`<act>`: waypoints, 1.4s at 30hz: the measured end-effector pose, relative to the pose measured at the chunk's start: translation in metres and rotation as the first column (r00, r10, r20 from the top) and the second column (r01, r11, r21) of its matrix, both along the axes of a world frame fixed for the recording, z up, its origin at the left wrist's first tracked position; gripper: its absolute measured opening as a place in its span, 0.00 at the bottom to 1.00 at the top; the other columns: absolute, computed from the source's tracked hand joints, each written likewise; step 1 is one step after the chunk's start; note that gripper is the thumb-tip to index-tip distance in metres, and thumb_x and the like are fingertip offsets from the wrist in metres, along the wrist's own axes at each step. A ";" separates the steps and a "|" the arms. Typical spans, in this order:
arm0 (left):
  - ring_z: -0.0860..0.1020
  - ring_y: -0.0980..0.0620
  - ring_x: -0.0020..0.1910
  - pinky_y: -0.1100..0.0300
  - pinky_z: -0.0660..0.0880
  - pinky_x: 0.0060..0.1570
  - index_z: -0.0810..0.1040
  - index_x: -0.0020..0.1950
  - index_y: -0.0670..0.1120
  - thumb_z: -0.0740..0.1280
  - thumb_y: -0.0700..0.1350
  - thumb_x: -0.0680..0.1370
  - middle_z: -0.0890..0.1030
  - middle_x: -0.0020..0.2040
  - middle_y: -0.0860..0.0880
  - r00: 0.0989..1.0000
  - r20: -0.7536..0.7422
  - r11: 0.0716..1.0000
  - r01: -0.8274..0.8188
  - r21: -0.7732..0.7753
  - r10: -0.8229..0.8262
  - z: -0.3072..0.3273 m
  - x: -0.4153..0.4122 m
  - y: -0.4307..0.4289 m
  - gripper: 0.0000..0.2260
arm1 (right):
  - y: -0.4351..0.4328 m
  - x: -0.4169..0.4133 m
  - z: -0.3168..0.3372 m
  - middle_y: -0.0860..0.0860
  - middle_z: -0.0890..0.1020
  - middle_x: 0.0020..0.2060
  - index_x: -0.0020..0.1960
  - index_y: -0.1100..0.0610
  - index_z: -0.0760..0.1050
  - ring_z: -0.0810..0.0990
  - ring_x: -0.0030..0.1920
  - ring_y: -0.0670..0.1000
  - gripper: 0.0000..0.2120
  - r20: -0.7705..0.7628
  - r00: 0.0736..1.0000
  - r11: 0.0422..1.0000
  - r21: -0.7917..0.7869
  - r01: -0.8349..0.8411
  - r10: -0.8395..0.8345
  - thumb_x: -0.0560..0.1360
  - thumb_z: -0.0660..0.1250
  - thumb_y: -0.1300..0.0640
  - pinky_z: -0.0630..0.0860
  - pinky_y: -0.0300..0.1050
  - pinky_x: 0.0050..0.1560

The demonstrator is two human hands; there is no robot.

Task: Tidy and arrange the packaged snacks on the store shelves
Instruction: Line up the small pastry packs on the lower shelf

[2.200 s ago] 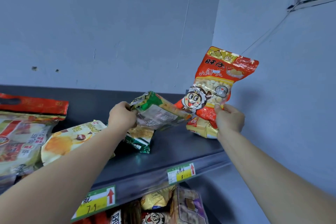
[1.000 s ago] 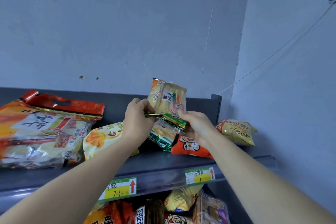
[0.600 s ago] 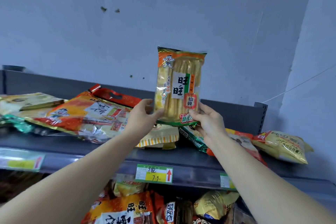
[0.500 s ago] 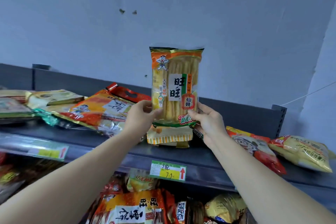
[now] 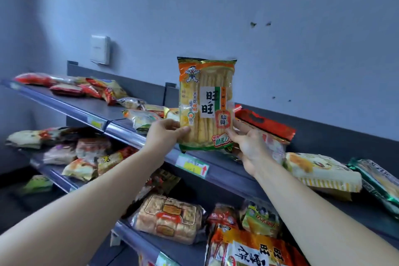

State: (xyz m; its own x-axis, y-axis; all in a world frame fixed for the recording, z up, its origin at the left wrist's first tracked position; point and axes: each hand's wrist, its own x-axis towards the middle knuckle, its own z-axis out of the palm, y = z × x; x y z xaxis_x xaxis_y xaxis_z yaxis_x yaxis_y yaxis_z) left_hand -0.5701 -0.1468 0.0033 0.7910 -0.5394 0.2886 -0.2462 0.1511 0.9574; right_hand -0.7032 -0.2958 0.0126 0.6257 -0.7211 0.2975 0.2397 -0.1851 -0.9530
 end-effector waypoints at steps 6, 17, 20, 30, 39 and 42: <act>0.75 0.48 0.37 0.56 0.73 0.39 0.80 0.44 0.42 0.71 0.42 0.76 0.80 0.40 0.44 0.987 -0.094 0.991 -0.124 0.046 0.128 -0.020 0.084 0.085 0.04 | 0.070 0.098 -0.012 0.53 0.84 0.51 0.59 0.55 0.79 0.81 0.53 0.51 0.13 -0.060 0.990 0.991 -0.041 -0.128 0.125 0.75 0.68 0.63 0.75 0.42 0.49; 0.77 0.54 0.31 0.59 0.73 0.36 0.78 0.45 0.43 0.68 0.41 0.78 0.80 0.35 0.49 0.944 -0.262 0.972 -0.158 0.173 0.201 -0.086 0.209 0.204 0.03 | 0.175 0.230 -0.059 0.55 0.84 0.41 0.42 0.57 0.80 0.83 0.46 0.57 0.08 -0.217 0.949 0.973 0.040 -0.226 0.229 0.67 0.75 0.67 0.80 0.53 0.53; 0.78 0.51 0.34 0.57 0.76 0.40 0.78 0.45 0.43 0.69 0.41 0.77 0.81 0.38 0.47 0.919 -0.317 0.962 -0.175 0.208 0.235 -0.109 0.233 0.222 0.02 | 0.193 0.257 -0.078 0.58 0.84 0.44 0.43 0.57 0.81 0.83 0.48 0.59 0.08 -0.271 0.927 0.966 0.075 -0.248 0.259 0.67 0.74 0.68 0.78 0.57 0.55; 0.76 0.53 0.22 0.63 0.74 0.20 0.77 0.46 0.39 0.67 0.43 0.79 0.78 0.35 0.45 0.827 -0.411 0.912 -0.270 0.308 0.384 -0.160 0.290 0.234 0.07 | 0.203 0.332 -0.135 0.54 0.81 0.49 0.56 0.63 0.77 0.79 0.42 0.48 0.11 -0.505 0.799 0.945 0.157 -0.287 0.326 0.74 0.69 0.64 0.75 0.35 0.33; 0.76 0.52 0.26 0.62 0.73 0.23 0.75 0.45 0.41 0.67 0.43 0.79 0.78 0.40 0.43 0.764 -0.412 0.861 -0.370 0.349 0.496 -0.195 0.370 0.203 0.06 | 0.156 0.410 -0.175 0.58 0.79 0.37 0.51 0.64 0.76 0.75 0.32 0.51 0.06 -0.574 0.711 0.913 0.233 -0.335 0.407 0.79 0.63 0.62 0.74 0.42 0.33; 0.74 0.50 0.30 0.63 0.71 0.26 0.76 0.45 0.42 0.68 0.44 0.78 0.78 0.39 0.45 0.742 -0.354 0.814 -0.449 0.368 0.569 -0.206 0.402 0.199 0.06 | 0.137 0.433 -0.185 0.58 0.79 0.38 0.50 0.63 0.76 0.75 0.32 0.50 0.05 -0.588 0.707 0.920 0.230 -0.319 0.392 0.79 0.63 0.62 0.73 0.40 0.32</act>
State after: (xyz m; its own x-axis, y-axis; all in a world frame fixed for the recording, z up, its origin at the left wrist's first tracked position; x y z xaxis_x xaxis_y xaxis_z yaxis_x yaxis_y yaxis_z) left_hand -0.1677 0.0527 -0.2025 0.9729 -0.0216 -0.2303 0.2259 -0.1258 0.9660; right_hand -0.2701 -0.1584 -0.1729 0.8600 -0.4104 -0.3034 -0.3731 -0.0999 -0.9224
